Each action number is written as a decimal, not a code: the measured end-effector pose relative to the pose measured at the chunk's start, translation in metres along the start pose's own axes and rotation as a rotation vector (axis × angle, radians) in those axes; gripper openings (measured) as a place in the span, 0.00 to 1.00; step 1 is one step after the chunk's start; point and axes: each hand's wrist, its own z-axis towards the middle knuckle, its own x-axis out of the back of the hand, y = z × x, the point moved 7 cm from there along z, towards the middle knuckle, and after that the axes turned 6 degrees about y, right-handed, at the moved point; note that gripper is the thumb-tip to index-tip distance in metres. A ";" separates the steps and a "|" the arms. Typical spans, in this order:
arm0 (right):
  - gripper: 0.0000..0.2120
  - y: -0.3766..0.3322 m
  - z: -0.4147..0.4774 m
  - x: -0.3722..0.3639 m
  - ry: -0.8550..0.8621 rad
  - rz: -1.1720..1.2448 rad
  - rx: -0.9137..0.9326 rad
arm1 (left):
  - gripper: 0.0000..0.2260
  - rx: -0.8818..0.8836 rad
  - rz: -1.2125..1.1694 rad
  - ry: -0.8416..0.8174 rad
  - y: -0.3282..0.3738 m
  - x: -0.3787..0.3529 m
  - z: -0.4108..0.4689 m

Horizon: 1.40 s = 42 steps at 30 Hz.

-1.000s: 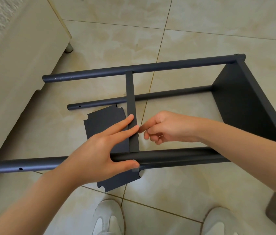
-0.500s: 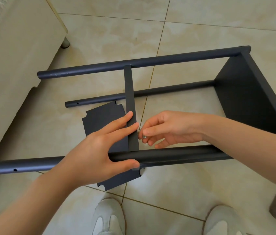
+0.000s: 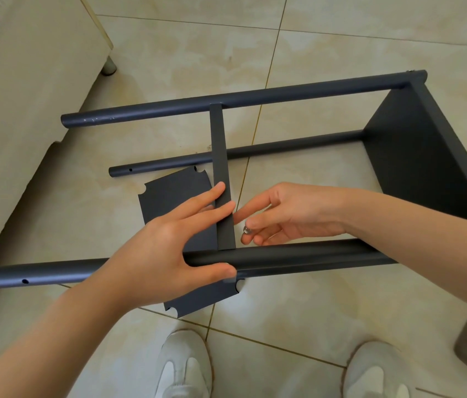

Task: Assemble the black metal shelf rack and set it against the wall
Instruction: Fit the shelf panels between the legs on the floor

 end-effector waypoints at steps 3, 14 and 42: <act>0.06 0.001 0.001 0.001 0.039 -0.024 -0.002 | 0.39 0.001 -0.006 0.000 0.001 0.000 0.000; 0.04 0.001 0.013 -0.024 -0.014 -0.139 -0.058 | 0.40 -0.012 -0.011 0.009 -0.001 0.001 0.000; 0.06 0.013 0.027 -0.025 -0.194 -0.156 -0.226 | 0.36 -0.017 0.045 0.005 0.004 0.000 -0.002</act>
